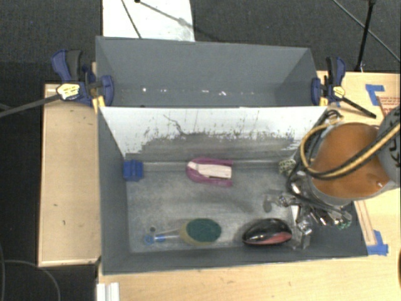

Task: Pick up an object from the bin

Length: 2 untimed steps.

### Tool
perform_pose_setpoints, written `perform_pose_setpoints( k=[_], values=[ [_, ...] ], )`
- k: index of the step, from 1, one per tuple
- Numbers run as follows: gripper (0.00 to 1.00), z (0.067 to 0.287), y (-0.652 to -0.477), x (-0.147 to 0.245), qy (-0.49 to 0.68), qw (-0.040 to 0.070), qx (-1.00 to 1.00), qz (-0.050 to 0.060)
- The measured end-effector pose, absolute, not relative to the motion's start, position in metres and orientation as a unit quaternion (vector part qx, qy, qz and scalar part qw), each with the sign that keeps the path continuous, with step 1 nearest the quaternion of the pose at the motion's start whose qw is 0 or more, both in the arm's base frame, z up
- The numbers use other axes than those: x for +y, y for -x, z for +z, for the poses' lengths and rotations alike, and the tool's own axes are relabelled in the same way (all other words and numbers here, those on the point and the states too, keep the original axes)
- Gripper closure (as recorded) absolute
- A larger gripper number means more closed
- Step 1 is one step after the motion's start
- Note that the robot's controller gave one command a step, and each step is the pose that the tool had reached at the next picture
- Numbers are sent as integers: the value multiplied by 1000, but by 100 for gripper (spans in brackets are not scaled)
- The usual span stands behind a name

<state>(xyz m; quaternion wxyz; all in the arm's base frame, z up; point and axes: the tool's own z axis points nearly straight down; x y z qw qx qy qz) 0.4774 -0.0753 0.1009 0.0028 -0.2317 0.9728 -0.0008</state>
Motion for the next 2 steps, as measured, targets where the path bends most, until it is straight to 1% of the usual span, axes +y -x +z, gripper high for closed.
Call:
perform_pose_setpoints(
  k=[1, 2],
  values=[
    [0, 100, -479, -19, 300, 0, 954, 1],
    [0, 71, -482, -24, 339, 6, 941, -2]
  ],
)
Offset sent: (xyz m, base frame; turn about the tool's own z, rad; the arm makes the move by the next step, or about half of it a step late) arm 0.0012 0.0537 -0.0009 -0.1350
